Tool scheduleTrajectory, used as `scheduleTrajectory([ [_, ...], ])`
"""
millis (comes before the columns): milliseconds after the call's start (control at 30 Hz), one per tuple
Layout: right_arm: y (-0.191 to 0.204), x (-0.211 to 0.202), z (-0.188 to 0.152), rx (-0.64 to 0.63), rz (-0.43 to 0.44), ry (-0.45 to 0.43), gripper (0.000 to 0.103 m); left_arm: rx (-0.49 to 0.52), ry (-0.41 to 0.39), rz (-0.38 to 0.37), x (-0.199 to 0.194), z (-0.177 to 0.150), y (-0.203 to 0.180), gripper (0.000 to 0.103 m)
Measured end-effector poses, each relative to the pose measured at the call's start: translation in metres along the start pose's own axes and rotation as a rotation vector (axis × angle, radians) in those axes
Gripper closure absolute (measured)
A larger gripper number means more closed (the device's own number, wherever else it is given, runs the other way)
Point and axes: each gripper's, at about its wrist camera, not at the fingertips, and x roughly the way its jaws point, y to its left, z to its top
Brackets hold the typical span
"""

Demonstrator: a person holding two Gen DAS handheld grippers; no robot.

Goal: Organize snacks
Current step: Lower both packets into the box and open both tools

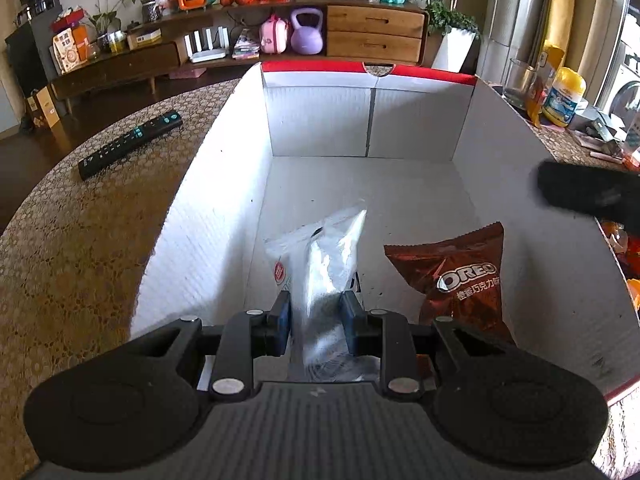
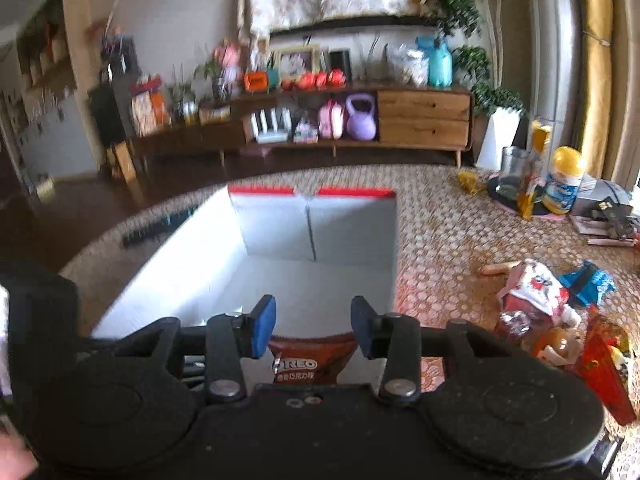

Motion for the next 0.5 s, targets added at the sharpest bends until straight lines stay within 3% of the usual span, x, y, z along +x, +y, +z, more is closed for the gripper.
scheduleTrajectory([
  [233,-0.032,-0.029,-0.007,0.090,-0.036,-0.067,0.057,0.009,0.012,-0.008,-0.003,0.000,-0.007,0.051],
  [500,-0.073,-0.051,-0.027,0.166,-0.123,-0.075,0.054,-0.005,-0.051,-0.009,-0.023,0.004,-0.020,0.023],
])
